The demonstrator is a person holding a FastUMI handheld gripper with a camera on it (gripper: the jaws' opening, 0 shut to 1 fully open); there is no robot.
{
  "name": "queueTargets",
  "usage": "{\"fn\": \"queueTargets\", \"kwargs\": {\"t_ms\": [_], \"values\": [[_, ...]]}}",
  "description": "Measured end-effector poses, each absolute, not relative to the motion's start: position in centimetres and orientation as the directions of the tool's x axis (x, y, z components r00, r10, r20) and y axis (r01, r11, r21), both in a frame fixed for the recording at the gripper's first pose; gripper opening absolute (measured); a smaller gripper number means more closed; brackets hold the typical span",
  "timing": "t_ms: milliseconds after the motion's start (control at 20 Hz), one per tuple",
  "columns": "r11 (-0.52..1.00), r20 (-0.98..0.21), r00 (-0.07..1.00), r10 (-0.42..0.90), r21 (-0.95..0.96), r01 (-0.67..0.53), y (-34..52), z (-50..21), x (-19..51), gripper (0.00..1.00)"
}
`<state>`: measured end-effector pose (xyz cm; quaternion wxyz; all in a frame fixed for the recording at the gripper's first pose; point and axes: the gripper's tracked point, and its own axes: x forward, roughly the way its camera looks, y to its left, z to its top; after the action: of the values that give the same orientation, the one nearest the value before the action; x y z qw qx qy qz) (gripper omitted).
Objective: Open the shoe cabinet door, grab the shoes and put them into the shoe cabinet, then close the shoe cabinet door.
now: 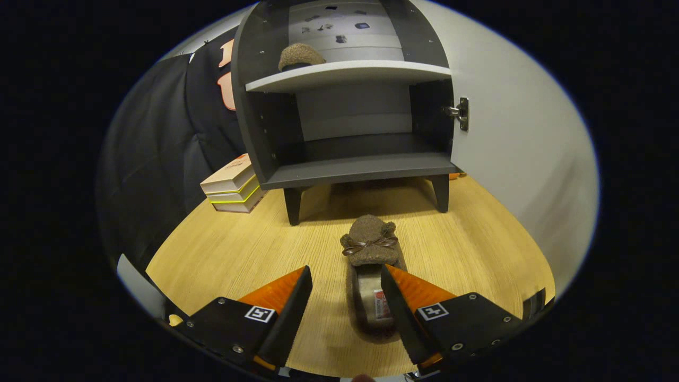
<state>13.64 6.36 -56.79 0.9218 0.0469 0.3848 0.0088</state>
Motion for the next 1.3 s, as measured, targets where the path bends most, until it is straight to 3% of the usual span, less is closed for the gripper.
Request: {"fn": "queueTargets", "kwargs": {"t_ms": [300, 600, 700, 750, 850, 1300], "values": [[0.995, -0.744, 0.664, 0.073, 0.102, 0.005, 6.5, -60.4, 15.2, 0.80], [0.992, -0.777, 0.617, 0.127, 0.114, -0.061, 8.2, -63.6, 17.0, 0.64], [0.996, -0.781, 0.618, 0.086, 0.059, -0.064, 7.2, -64.2, 17.4, 0.49], [0.998, -0.777, 0.627, 0.055, 0.035, -0.044, 6.4, -64.3, 17.8, 0.28], [0.997, -0.786, 0.614, 0.071, 0.071, -0.024, 6.9, -64.5, 17.6, 0.10], [0.992, -0.772, 0.629, 0.090, 0.128, 0.016, 6.0, -60.4, 17.9, 0.05]]}}
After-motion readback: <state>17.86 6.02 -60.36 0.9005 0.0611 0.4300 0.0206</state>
